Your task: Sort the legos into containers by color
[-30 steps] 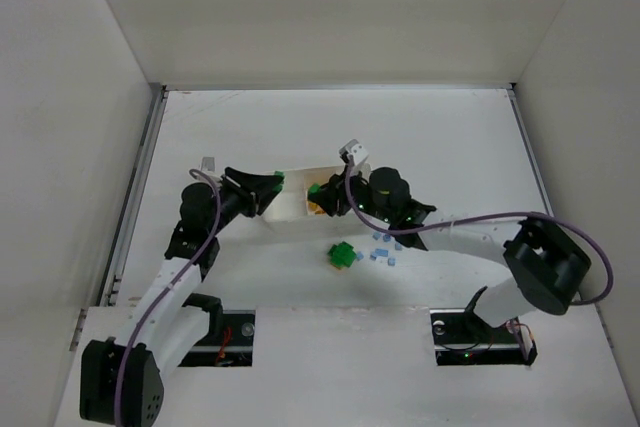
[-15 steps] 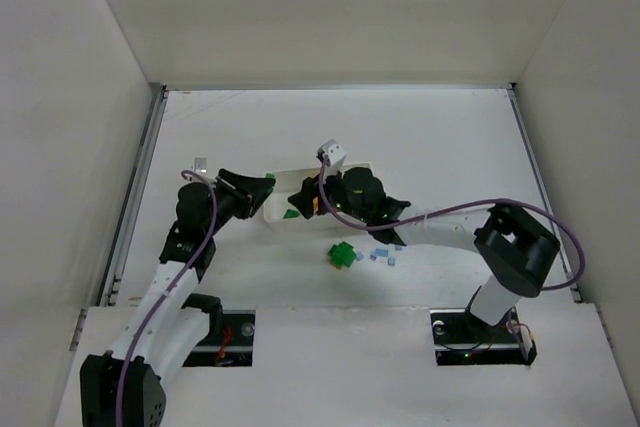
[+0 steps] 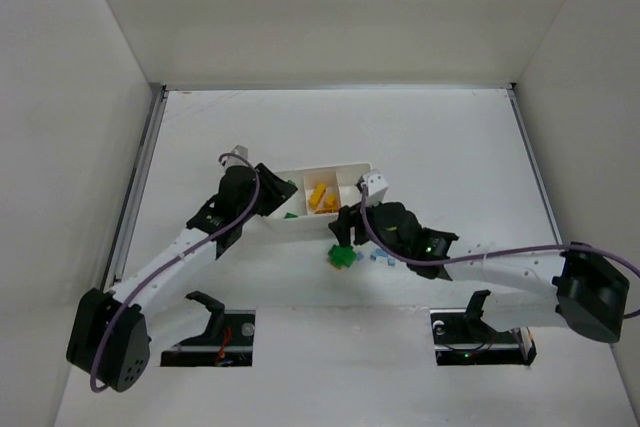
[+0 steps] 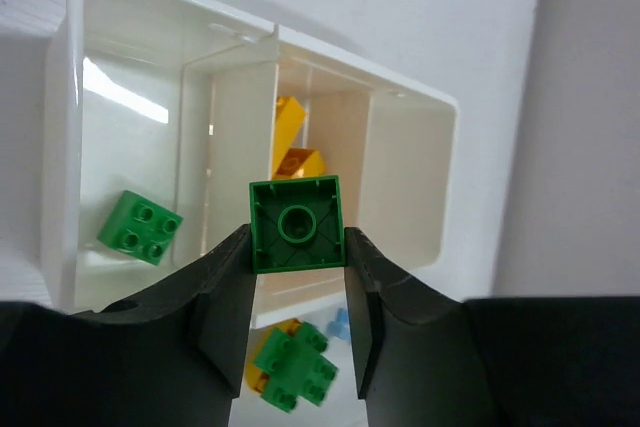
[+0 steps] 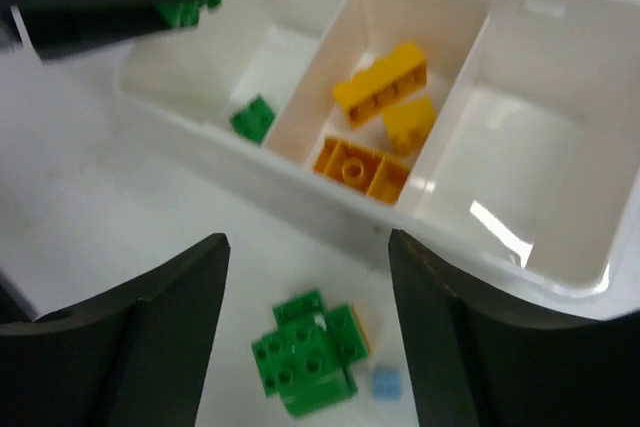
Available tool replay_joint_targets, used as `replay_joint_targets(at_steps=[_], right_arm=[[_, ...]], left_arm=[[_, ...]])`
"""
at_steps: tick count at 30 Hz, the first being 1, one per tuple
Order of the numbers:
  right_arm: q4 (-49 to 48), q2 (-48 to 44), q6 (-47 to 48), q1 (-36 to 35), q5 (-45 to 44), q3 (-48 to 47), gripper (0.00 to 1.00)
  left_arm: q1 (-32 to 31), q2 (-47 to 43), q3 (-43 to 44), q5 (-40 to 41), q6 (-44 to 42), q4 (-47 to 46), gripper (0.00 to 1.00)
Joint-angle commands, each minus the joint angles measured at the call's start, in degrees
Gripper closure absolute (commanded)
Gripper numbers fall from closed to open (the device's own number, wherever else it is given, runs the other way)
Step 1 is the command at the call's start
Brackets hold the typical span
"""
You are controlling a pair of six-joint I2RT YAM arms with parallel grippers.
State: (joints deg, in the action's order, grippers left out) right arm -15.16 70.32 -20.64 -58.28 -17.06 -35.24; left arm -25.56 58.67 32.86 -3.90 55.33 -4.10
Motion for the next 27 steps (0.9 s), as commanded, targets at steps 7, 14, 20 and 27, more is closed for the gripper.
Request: replay_joint_targets(at_steps=[7,14,20,27], right_arm=[[14.6,-0.9,-2.6,-6.6,-3.9,0.6,0.17],[15.6,3.2,-1.5,-7.3,-1.4,-0.8,0.14],[16.1,7.7,-0.2,-8.8,0.5,-3.4,0.1],[17.7,11.2,0.5,-9.6,1.5,-6.2,0.09]], left_arm=[[-5.3,5.3,6.5,14.4,-7.5,5.3,0.53],[-6.2,1.7,6.0,14.8,-7.6,5.7,0.46],[-9.9,-2.4,4.9,14.5,-7.3,5.7,0.46],[-10.9,-6.6,3.8,14.5,-6.5,7.2,0.47]])
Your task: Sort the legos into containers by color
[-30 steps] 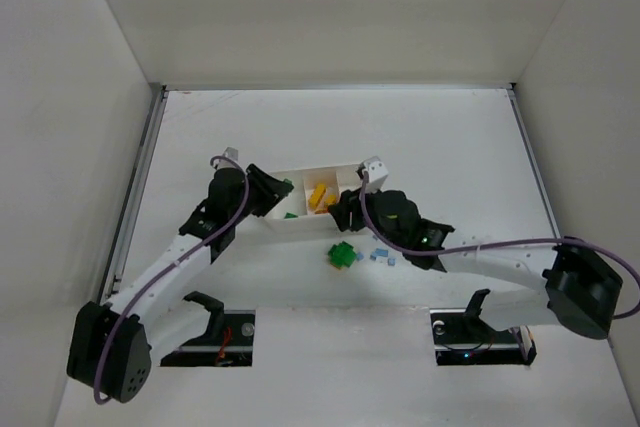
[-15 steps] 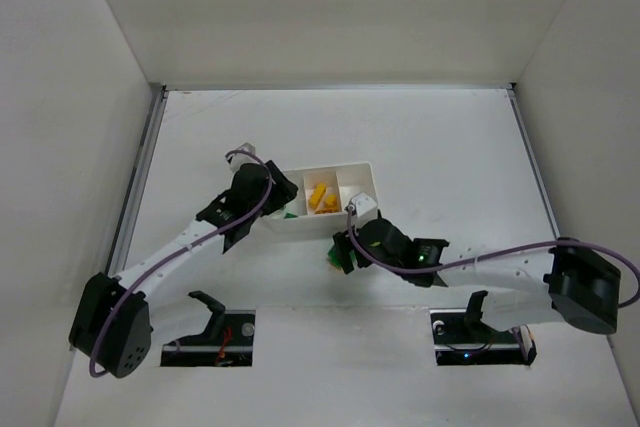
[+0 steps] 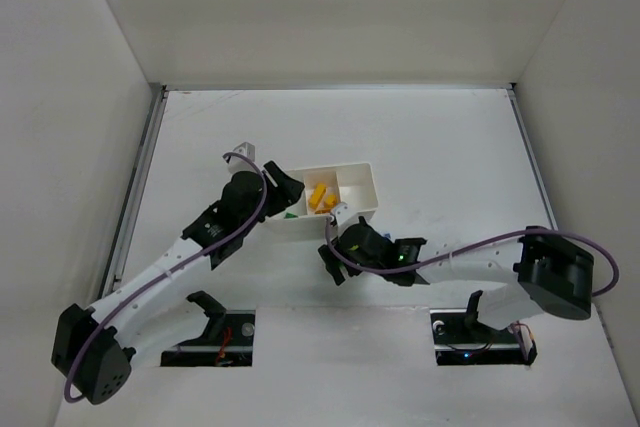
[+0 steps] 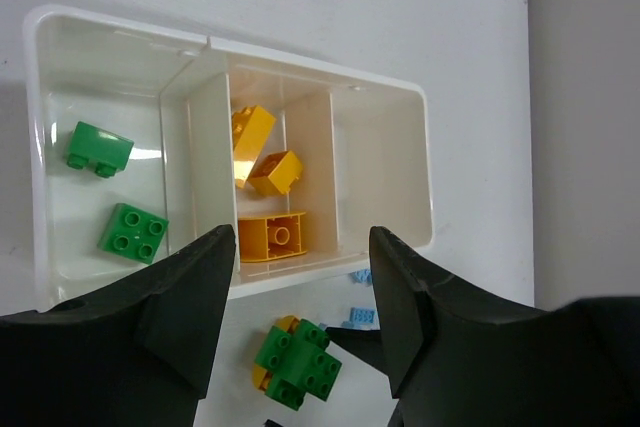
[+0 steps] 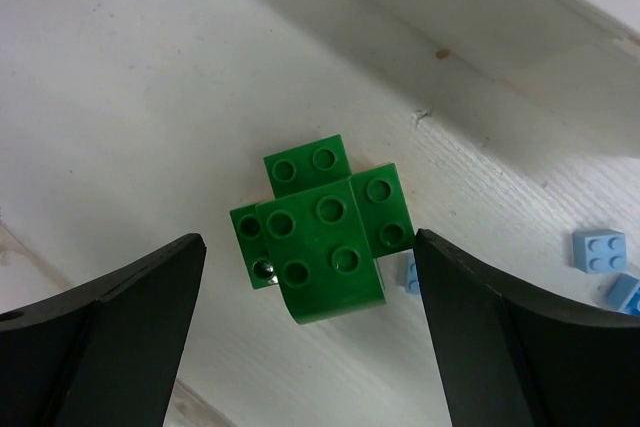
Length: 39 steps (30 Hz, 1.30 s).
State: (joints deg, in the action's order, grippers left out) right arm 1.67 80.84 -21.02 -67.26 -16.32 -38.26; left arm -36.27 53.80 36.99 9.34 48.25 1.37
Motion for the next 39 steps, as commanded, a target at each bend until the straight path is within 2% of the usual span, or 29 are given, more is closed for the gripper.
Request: replay_joint_targets(at_steps=[1,6,10,17,20,22,24,28,33,35,39], right_arm=[[1.4,1.3,1.1,-0.6,0.6,-3.7,0.08],[2.3,3.1,1.2,-0.6,0.5,-5.1,0.11],[3.2,4.4,1.2,-0.6,0.2,-5.7,0.22],[4.8,4.9,1.3,-0.6,0.0,-6.3,0.21],[4.6,4.5,1.4,-0.6,-0.3,-6.4,0.29],[4.3,3.7,1.4,-0.6,-0.6,-6.5,0.31],[3.3,3.0,1.4,-0.6,-0.2,-6.5,0.3],[2.8,3.7,2.0,-0.4,0.1,-6.4,0.16],[2.6,5.0,2.1,-0.4,0.1,-6.8,0.15],[2.6,5.1,2.1,-0.4,0.0,-7.0,0.18],[2.5,5.0,2.3,-0.2,-0.2,-7.2,0.32]], left_arm=[[-0.2,-1.9,-0.3,1.3,0.6,1.9,0.47],[-0.2,-3.7,-0.8,1.0,0.6,2.9,0.48],[0.1,-4.9,-1.1,0.4,0.5,4.2,0.48],[0.5,-5.8,-2.6,-0.6,0.2,5.8,0.49],[0.6,-6.0,-2.7,-1.1,0.3,5.7,0.49],[0.2,-6.2,-2.7,-1.6,0.4,5.4,0.49],[-0.4,-6.0,-2.7,-2.1,0.4,5.1,0.49],[-1.2,-5.4,-3.3,-2.5,0.6,5.1,0.5],[-1.4,-6.1,-3.8,-2.5,0.9,5.0,0.5],[-1.3,-6.2,-3.8,-2.5,0.9,5.0,0.5],[-1.5,-6.2,-3.4,-2.7,0.6,5.6,0.5]])
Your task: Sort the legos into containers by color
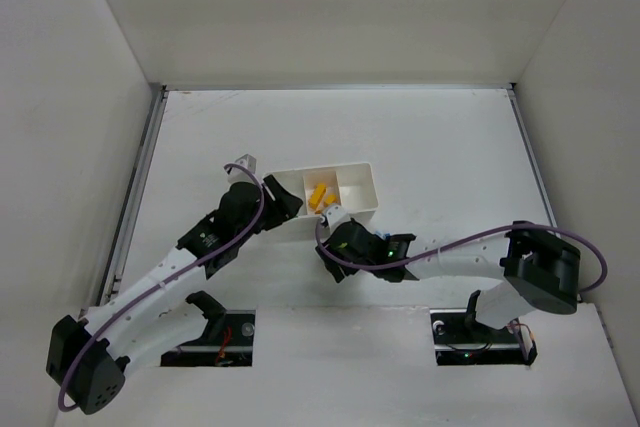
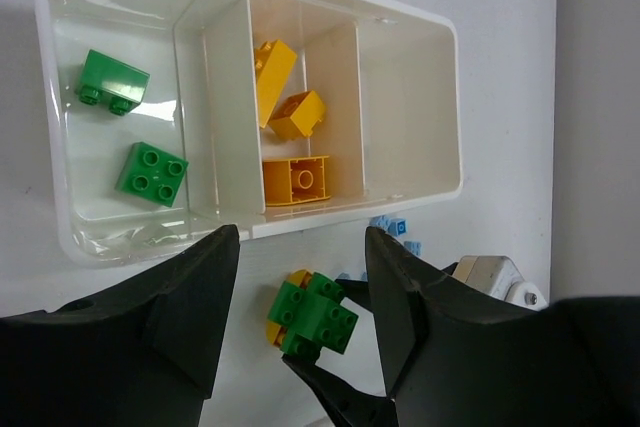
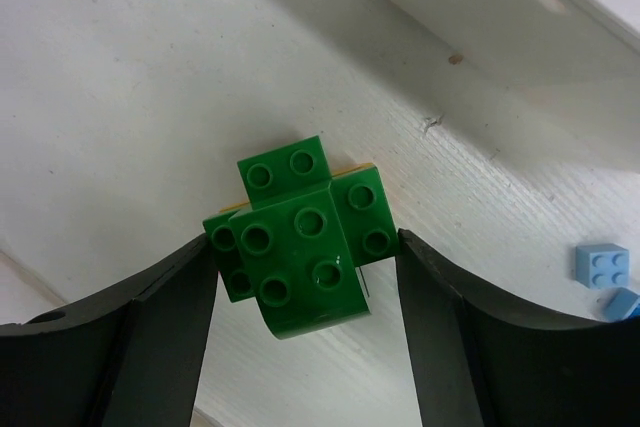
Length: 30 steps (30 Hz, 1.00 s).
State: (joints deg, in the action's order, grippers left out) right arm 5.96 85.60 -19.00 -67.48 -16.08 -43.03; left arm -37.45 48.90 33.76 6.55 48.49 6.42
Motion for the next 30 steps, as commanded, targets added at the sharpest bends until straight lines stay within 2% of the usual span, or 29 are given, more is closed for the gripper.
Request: replay_joint_targets(at_steps=[1,3,6,8,11,19,25,30], right_arm=[[-1.9,0.3,0.3,0.2,-0.4,-2.4,0.36],[-1.8,0.4,0.4,0.3,-0.4,-2.5,0.38],[-1.5,0.7,0.6,0.4,-0.4,-2.5,0.35],[-1.5,0.3,0.5,0.4,-0.3,-2.4,0.39],[-2.1,-2.4,-0.2,0.5,-0.4,-2.1,0.44],[-7.3,-12.1,-2.9,5.6,0.4,-0.2,0.48],[-16.0,-21.5,-9.0,11.7,4.6,2.9,0.5],[-28.2,-25.5,-13.9,14.8,9.1,6.0,0.5]], left_arm=[[-0.4,-1.3,-0.2,0.0,0.4,0.7,0.5],[-0.4,-1.7,-0.5,-0.1,0.4,1.2,0.5],[0.1,-2.4,-0.8,-0.2,0.3,2.8,0.5],[0.2,-3.1,-1.0,-0.3,0.2,3.7,0.5],[0.3,-4.1,-1.1,-0.8,0.1,4.0,0.5],[0.3,-6.3,-0.4,-2.2,1.7,2.7,0.51],[-0.7,-8.3,-1.0,-2.5,4.7,-6.9,0.51],[-1.3,-7.0,-1.7,-2.9,12.4,-16.2,0.49]])
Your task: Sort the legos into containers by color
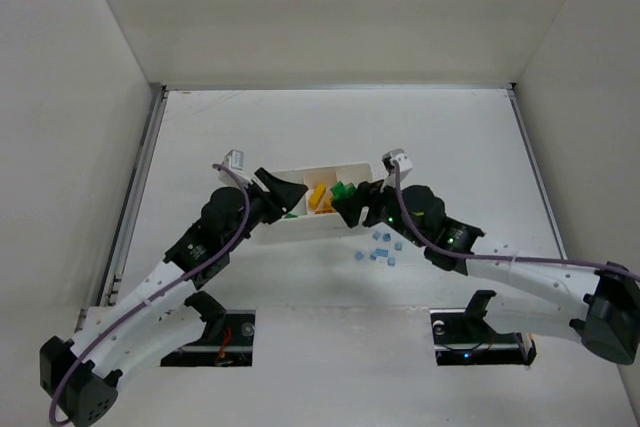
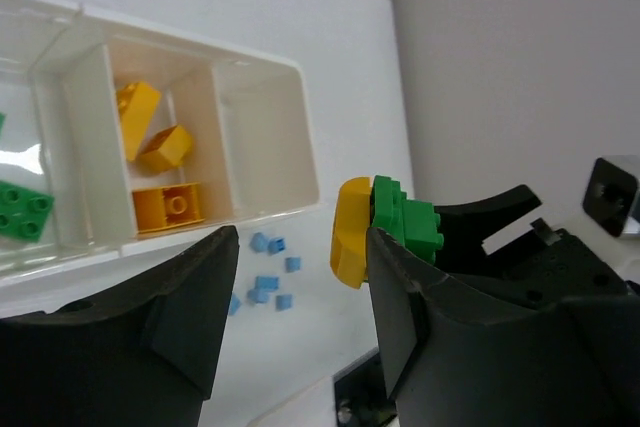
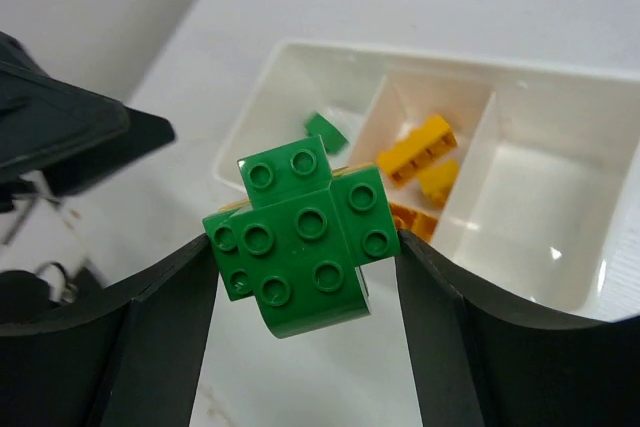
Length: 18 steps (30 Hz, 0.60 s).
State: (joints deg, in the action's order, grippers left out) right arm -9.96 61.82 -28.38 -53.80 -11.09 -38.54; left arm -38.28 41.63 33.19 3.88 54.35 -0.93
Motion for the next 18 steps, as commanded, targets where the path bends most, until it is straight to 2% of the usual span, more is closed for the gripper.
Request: replay_joint_targets(at_steps=[1,6,11,18], right_arm=[[-14.9,-2.0,-5.5,1.5,5.0,2.2,0.5],[-28.9,-1.5,-8.5,4.4,9.9,5.4,0.5],[-40.5,0.2,-10.5,7.0,15.0,7.7,0.5],[-49.4,4.8,-9.9,9.2,21.2,8.1,0.49]], left_arm=[[-0.4,0.9,-1.3,-0.5,8.5,-10.2,0.48],[1.8,3.9,-2.6,-3.6,20.6,-16.1,0.46],[5.8,7.8,-4.2,-10.3,32.9,-21.3,0.41],[7.7,12.5,-6.7,-16.6,44.2,-32.3,0.38]])
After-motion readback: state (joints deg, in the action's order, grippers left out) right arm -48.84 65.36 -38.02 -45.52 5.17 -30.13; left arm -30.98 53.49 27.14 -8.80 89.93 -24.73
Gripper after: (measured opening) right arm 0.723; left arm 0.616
